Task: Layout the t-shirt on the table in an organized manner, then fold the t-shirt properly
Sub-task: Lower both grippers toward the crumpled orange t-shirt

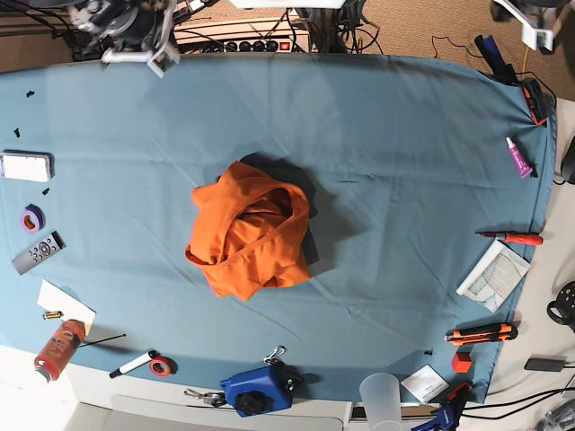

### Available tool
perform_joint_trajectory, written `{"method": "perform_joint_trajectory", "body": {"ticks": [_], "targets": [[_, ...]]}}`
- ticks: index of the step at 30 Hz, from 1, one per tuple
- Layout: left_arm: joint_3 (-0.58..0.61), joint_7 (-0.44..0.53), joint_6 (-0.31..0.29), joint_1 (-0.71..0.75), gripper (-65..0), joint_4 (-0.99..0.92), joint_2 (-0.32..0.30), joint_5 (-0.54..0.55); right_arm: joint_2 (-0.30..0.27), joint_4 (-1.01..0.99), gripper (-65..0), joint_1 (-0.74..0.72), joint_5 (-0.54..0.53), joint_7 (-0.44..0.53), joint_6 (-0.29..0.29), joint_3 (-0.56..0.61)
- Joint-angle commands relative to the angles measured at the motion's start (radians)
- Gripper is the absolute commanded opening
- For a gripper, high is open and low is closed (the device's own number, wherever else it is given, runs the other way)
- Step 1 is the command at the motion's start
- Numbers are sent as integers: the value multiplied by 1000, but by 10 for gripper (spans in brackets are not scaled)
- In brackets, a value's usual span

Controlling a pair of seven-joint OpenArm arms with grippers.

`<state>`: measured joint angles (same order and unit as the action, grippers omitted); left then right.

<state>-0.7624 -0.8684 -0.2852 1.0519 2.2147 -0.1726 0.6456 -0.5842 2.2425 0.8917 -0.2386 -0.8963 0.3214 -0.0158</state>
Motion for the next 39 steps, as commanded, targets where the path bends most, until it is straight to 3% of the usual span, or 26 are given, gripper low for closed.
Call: {"method": "perform_joint_trajectory", "body": {"ticks": [1, 7, 12, 17, 19, 20, 22, 24, 28, 32, 36, 39], "targets": [[-18, 13, -4, 4, -650, 39, -6, 15, -10, 43, -650, 2, -8, 16, 1, -23], [-26, 53, -22, -99, -650, 135, -10, 41, -8, 114, -650, -60, -8, 30, 1, -91], [-26, 116, -243, -197, -650, 142, -11, 140, -8, 114, -650, -129, -4, 33, 0, -91], [-25, 198, -317, -270, -650, 142, -10, 144, -6, 114, -650, -184, 80, 34, 0, -91], [-23, 197, -319, -293, -641, 142, -11, 144, -6, 114, -650, -195, 115, 37, 0, -91], [-18, 197, -318, -302, -576, 142, -11, 143, -6, 114, -624, -196, 128, 45, 0, -91], [6, 208, -319, -317, -444, 142, -11, 141, -6, 114, -461, -196, 142, 71, -1, -91], [48, 256, -319, -330, -376, 142, -11, 107, -6, 114, -357, -196, 142, 112, -1, -91], [173, 322, -306, -379, -373, 142, -11, -79, 21, 114, -354, -271, 96, 130, -5, -88], [325, 323, -213, -447, -373, 130, -11, -211, 105, 79, -354, -400, -59, 97, -2, -88], [423, 324, -158, -493, -373, 122, -11, -314, 204, -16, -355, -500, -97, 82, 0, -87], [461, 328, -156, -512, -373, 122, -11, -325, 261, -121, -354, -570, -104, 80, 2, -57]]}}
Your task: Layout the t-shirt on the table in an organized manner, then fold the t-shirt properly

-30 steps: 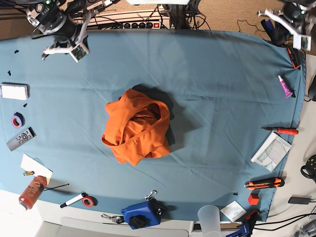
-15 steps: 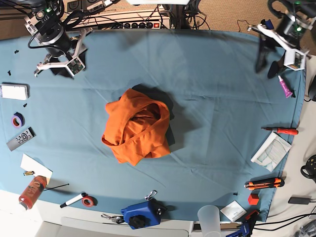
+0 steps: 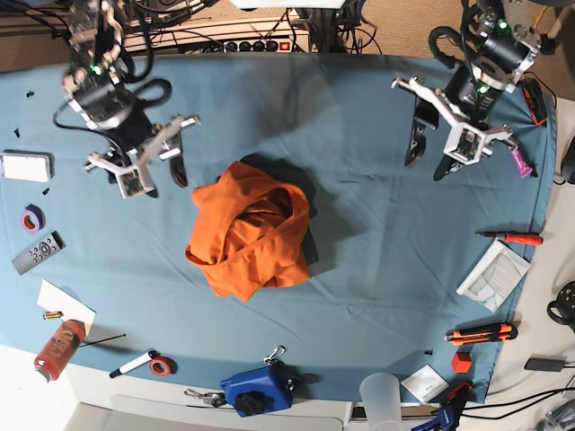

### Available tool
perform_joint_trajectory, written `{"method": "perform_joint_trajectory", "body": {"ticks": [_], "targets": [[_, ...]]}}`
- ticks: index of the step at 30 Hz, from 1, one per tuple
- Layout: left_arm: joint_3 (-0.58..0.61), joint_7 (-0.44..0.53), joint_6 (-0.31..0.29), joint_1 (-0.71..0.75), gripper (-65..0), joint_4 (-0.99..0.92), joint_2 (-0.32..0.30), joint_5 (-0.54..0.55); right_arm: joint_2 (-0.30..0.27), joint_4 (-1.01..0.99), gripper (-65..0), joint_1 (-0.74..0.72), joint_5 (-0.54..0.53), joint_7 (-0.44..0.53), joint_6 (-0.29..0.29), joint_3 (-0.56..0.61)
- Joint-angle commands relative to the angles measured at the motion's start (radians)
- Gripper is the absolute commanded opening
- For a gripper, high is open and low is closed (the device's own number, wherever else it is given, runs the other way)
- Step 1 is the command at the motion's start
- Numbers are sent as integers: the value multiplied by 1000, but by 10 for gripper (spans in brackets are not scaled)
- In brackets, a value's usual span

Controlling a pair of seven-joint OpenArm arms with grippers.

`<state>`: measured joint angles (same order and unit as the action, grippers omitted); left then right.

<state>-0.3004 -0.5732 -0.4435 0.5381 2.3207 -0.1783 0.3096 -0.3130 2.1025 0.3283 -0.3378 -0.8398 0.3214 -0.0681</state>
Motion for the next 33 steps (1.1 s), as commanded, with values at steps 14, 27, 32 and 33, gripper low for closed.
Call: {"method": "perform_joint_trajectory", "body": {"ticks": [14, 27, 32, 33], "targets": [[23, 32, 2, -12, -373, 16, -5, -29, 150, -242, -355, -240, 235, 35, -22, 322], [23, 31, 3, -26, -373, 16, -5, -30, 172, -164, -650, -354, 256, -5, -24, 360], [23, 32, 2, -26, -373, 16, -4, -29, 173, -1, -650, -369, 256, 1, -25, 320], [23, 31, 2, -25, -373, 16, -4, -29, 175, 16, -650, -371, 257, 2, -28, 293]]}}
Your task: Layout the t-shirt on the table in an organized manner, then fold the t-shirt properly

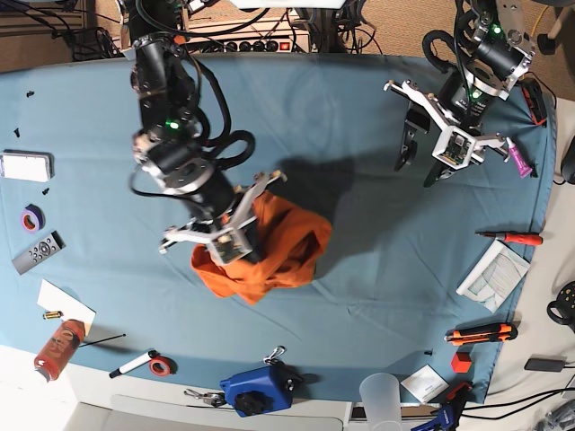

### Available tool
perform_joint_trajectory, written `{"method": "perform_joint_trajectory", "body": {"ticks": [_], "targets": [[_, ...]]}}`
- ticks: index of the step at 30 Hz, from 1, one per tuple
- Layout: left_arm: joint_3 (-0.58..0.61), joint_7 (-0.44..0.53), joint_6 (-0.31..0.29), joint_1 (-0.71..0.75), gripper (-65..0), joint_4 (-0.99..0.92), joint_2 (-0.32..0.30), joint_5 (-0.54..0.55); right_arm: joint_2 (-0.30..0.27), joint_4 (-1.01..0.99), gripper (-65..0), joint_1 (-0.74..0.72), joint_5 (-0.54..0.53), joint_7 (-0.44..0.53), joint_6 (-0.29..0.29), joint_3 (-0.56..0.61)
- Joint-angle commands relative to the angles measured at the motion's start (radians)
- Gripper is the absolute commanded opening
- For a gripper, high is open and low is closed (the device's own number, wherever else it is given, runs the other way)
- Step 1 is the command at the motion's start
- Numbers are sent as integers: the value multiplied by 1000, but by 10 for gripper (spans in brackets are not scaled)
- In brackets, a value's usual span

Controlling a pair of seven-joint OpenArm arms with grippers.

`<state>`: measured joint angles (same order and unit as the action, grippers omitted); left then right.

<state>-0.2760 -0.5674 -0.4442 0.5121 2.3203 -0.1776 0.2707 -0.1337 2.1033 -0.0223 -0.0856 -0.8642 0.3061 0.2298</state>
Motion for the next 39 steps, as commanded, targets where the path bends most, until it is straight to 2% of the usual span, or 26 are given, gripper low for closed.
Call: {"method": "perform_joint_trajectory", "body": {"ticks": [1, 7, 10, 13, 16, 21, 27, 28, 32, 35, 39], "targets": [[-2, 26, 3, 0, -373, 16, -5, 10, 3, 22, -650, -23, 5, 26, -14, -42], [-1, 26, 2, 0, -373, 16, -5, 29, 3, -13, -650, -27, -20, 52, -15, -375], [1, 26, -2, 0, -373, 16, -5, 71, -18, -84, -650, -39, -81, 50, -8, -554], [48, 26, -1, -2, -373, 15, -5, 69, -48, -190, -650, -39, -169, 33, 36, -678], [148, 27, -1, -19, -373, -14, -5, 37, -61, -295, -650, -39, -195, 30, 72, -752], [332, 55, 5, -114, -373, -148, 0, -52, -61, -381, -650, -39, -217, 21, 76, -808], [476, 58, 13, -232, -368, -300, 39, -90, -61, -382, -650, -39, -216, 18, 98, -808], [491, 51, 32, -249, -353, -335, 49, -92, -61, -382, -650, -39, -216, 18, 98, -808], [523, 23, 178, -308, -293, -448, 84, -41, -61, -382, -650, -39, -209, 10, 98, -808], [523, -48, 221, -336, -289, -472, 103, 48, -61, -382, -650, -39, -209, 2, 98, -808], [523, -53, 309, -346, -289, -499, 120, 108, -61, -382, -650, -39, -209, -2, 98, -808]]}}
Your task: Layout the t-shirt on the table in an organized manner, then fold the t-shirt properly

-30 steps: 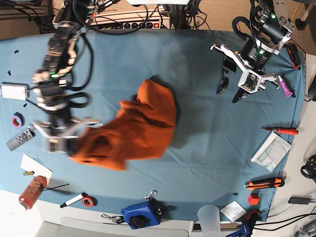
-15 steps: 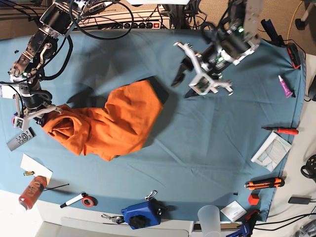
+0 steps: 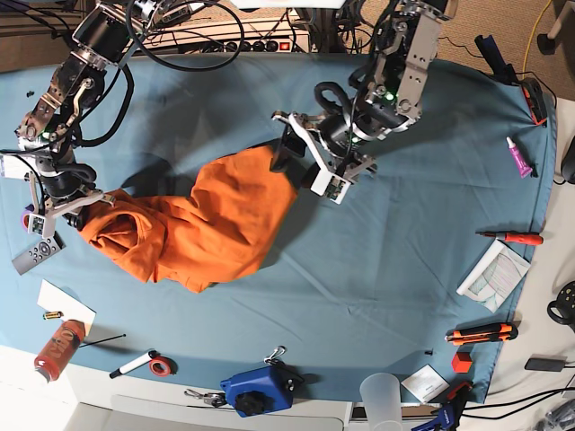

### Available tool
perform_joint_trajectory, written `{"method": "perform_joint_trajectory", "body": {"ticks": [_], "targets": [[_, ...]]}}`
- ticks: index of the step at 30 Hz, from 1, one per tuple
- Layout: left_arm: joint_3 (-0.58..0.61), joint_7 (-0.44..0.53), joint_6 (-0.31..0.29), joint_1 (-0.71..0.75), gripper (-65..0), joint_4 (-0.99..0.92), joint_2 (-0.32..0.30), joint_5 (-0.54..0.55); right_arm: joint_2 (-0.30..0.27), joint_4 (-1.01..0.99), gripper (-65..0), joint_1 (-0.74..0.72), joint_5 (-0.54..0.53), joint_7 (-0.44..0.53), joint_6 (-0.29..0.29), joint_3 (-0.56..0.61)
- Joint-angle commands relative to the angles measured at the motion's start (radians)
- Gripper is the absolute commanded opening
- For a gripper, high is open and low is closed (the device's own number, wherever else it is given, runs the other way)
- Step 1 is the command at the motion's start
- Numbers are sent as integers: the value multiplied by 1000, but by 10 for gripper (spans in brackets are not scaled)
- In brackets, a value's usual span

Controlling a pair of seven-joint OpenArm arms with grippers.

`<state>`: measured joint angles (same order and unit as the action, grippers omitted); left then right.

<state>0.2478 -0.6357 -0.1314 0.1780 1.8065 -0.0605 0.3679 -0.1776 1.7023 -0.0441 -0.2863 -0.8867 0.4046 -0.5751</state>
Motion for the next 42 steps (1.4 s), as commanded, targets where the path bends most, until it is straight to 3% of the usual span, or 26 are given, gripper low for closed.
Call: {"method": "perform_joint_trajectory", "body": {"ticks": [1, 9, 14, 16, 19, 21, 25, 29, 32, 36, 39, 42], "targets": [[-1, 14, 4, -15, -289, 3, 7, 22, -17, 19, -650, -17, -8, 19, 0, -3], [-1, 13, -4, -67, -289, -150, 66, 98, -17, 19, -650, -17, -9, 11, 0, -3], [-1, -40, -45, -106, -302, -203, 103, 164, -17, 19, -650, -17, -8, 10, 0, -3], [-2, -41, -29, -109, -378, -203, 110, 159, -17, 19, -650, -17, -8, 10, 0, -3], [-2, -51, 40, -109, -616, -201, 113, 157, -23, 19, -650, -17, -10, 14, 16, -2], [-2, -88, 45, -109, -650, -188, 113, 118, -37, 19, -650, -18, -21, 26, 57, -2], [-15, -188, 45, -109, -650, -82, 113, 44, -89, 19, -650, -20, -137, 31, 129, -2], [-93, -274, 45, -109, -650, 113, 105, -19, -146, 19, -650, -35, -262, 32, 135, -4], [-170, -274, 41, -93, -650, 236, 56, -25, -164, 19, -650, -63, -369, 0, 174, -24], [-292, -274, 26, -29, -650, 351, -13, -15, -166, 19, -650, -97, -597, -87, 294, -76], [-392, -266, 13, 32, -650, 433, -51, 58, -166, 19, -650, -109, -755, -153, 294, -109], [-468, -225, -35, 68, -650, 494, -86, 103, -164, 19, -650, -123, -763, -160, 294, -114]]}}
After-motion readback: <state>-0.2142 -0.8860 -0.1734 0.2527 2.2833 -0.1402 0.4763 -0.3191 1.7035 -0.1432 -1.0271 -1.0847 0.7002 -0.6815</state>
